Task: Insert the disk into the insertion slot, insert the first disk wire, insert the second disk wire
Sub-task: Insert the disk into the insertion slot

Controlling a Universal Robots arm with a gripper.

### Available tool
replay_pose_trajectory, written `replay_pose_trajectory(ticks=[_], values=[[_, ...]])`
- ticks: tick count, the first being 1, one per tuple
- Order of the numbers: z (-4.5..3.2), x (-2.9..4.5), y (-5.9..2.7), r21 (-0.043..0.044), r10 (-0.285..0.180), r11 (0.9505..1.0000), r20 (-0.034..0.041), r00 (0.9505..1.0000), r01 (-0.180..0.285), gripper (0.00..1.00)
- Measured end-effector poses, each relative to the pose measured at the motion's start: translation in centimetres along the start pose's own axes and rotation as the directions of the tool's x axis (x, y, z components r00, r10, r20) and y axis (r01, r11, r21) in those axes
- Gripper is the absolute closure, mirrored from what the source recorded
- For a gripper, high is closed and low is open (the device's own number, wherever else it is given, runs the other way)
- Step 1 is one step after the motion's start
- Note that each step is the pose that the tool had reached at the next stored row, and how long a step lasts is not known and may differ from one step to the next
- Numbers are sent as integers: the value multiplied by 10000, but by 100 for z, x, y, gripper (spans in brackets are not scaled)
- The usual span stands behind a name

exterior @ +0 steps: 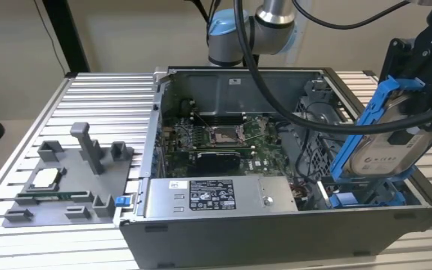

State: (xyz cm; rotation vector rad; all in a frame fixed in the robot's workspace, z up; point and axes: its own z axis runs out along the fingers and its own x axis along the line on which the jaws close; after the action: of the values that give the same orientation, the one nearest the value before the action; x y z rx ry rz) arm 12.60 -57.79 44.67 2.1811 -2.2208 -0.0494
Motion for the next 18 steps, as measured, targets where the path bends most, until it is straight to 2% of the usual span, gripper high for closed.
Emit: replay_pose_trajectory(ticks=[7, 14, 18], values=[[23, 0, -1, 0, 0, 10000, -1, 10000, 0, 100], [86, 0, -3, -3, 1, 10000, 0, 10000, -1, 100], [120, 1, -5, -10, -2, 10000, 76, 10000, 2, 100]])
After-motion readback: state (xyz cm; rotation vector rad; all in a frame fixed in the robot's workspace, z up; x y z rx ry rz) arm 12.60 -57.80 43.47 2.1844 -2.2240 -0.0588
